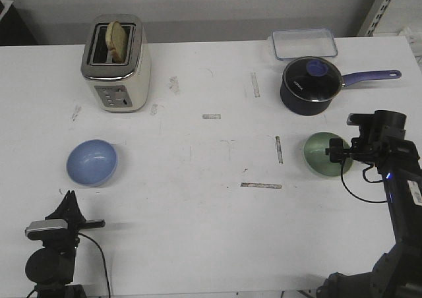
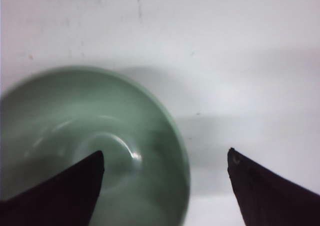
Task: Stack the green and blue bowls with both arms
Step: 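Grasp the green bowl rim with the right gripper and carry it toward center, then set the green bowl down mid-table and release with the right gripper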
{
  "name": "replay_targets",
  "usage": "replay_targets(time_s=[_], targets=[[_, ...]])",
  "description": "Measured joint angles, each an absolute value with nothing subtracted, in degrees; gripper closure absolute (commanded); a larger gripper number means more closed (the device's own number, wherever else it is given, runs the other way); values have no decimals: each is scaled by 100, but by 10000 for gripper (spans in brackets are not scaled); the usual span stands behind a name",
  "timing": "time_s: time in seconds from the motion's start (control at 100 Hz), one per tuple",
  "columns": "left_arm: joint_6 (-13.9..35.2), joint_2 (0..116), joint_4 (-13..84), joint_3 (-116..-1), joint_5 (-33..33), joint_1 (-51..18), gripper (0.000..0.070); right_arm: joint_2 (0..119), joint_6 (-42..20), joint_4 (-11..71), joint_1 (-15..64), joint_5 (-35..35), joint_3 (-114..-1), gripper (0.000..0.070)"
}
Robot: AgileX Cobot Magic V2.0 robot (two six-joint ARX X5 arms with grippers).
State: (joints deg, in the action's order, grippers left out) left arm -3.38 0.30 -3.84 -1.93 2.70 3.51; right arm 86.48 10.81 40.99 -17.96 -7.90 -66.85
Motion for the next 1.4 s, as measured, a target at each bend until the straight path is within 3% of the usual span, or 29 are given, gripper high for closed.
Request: replay_targets(time_s=[0.06,0.21,0.28,0.55,0.75,1.02,1.2,1.4], targets=[[-336,30,-377,-193,270,351,699,8823,1120,4047,-1796,-792,-6685,226],[-338,30,-377,-193,270,351,699,9080,1258,3957,-1796,-792,-6685,581],[-338,30,-377,-193,270,351,699,9124,1308,3948,-1796,-790,-6685,700],[-338,30,-377,-193,270,351,699,9072,1326,3809,-1763,-906,-6746,700],[-338,30,-379,-193,268,351,699,8646,1092,3865,-1271,-1627,-7188,700],[-338,30,-379,-193,270,351,699,8259,373,3907,655,-2565,-7642,700],[-338,30,-381,-193,268,351,699,8532,261,4189,2185,-2405,-7634,700],[-338,30,-381,-193,270,351,699,9061,298,4254,3437,-1457,-7631,700]])
